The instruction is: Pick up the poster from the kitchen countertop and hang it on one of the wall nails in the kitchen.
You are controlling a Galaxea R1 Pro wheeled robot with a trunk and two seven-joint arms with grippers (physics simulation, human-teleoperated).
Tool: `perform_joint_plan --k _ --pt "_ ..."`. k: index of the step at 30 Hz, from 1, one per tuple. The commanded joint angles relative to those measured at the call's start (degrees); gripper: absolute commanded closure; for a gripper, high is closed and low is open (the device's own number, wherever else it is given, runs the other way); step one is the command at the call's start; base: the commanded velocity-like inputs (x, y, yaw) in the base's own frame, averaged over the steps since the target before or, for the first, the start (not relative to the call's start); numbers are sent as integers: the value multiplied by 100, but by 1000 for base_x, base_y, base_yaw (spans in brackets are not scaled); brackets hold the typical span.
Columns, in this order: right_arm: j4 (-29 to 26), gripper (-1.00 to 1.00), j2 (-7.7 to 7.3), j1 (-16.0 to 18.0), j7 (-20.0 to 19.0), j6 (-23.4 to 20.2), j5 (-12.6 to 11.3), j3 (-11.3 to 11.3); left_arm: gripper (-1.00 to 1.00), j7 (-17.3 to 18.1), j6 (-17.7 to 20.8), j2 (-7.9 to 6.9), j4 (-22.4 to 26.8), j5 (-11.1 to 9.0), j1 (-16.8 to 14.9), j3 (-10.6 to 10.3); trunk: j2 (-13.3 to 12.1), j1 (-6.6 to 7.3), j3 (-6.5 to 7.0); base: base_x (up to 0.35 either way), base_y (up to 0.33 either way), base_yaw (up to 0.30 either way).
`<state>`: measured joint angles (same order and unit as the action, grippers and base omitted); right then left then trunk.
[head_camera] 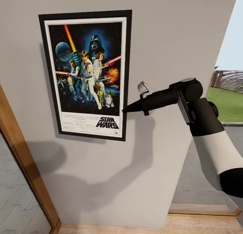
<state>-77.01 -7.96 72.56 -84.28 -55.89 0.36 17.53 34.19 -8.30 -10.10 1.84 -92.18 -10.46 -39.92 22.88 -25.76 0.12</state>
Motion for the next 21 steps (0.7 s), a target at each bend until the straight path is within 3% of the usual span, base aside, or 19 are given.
perform_joint_plan --k 1,21 --pt "0 100 -4 3 -36 -83 -1 5 -100 5 -31 -1 0 -28 0 -47 4 -2 -2 0 -96 0" --pt "-2 100 -4 3 -36 -88 -1 5 -100 0 -31 -1 0 -28 0 -44 4 -2 -2 3 -15 0"
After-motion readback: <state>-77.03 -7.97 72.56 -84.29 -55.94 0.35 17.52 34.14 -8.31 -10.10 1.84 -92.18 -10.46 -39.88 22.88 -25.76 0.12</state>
